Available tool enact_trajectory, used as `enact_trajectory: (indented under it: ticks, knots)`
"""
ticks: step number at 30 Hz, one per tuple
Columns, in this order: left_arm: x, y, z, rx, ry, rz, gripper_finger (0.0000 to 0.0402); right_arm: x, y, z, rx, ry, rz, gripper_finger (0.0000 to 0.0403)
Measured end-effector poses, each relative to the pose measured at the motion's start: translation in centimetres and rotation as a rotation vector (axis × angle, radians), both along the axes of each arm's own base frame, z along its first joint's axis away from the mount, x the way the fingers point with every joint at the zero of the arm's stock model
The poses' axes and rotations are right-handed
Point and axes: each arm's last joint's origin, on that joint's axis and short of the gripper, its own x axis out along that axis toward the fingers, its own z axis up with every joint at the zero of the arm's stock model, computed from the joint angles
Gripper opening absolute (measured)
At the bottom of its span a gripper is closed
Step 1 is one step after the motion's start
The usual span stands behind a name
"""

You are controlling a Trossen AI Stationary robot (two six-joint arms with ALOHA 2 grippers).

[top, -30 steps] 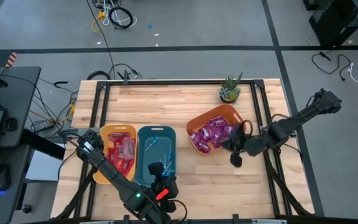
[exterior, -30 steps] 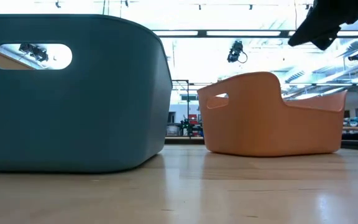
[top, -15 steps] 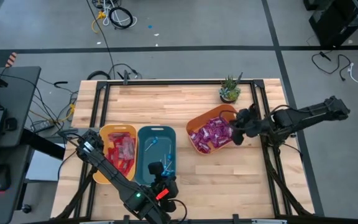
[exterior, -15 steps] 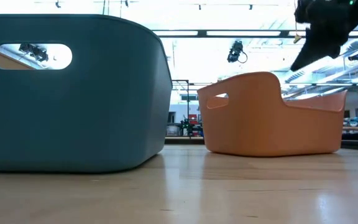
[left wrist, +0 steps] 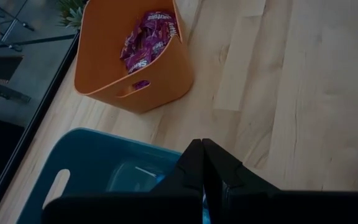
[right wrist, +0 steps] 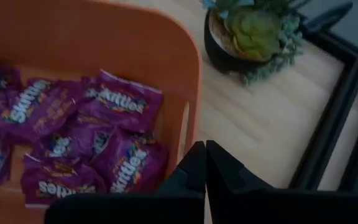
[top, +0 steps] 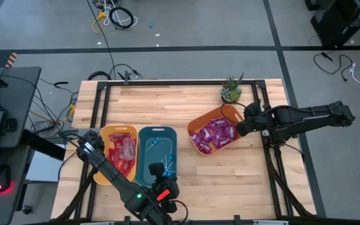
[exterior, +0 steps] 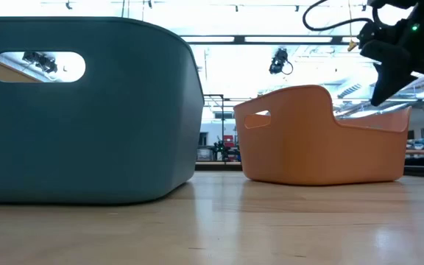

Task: Sort candy
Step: Adjust the colored bins

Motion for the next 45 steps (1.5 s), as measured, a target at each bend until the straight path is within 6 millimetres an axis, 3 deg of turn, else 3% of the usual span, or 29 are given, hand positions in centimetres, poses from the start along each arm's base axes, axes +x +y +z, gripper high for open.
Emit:
enact_trajectory:
  ticks: [23,39,45]
  knots:
    - [0.0,0.0,0.0,-0.001,-0.001,0.0,0.0001,1.0,0.9,-1.8,0.155,0.201,0.007,0.0]
    - [0.0,0.0,0.0,-0.001,-0.002,0.0,0.0001,3.1,4.3,-1.4,0.286,-0.023,0.225,0.0]
    - [0.0,0.0,0.0,-0.001,-0.003,0.0,0.0001,4.0,5.7,-2.0,0.317,-0.019,0.278,0.0]
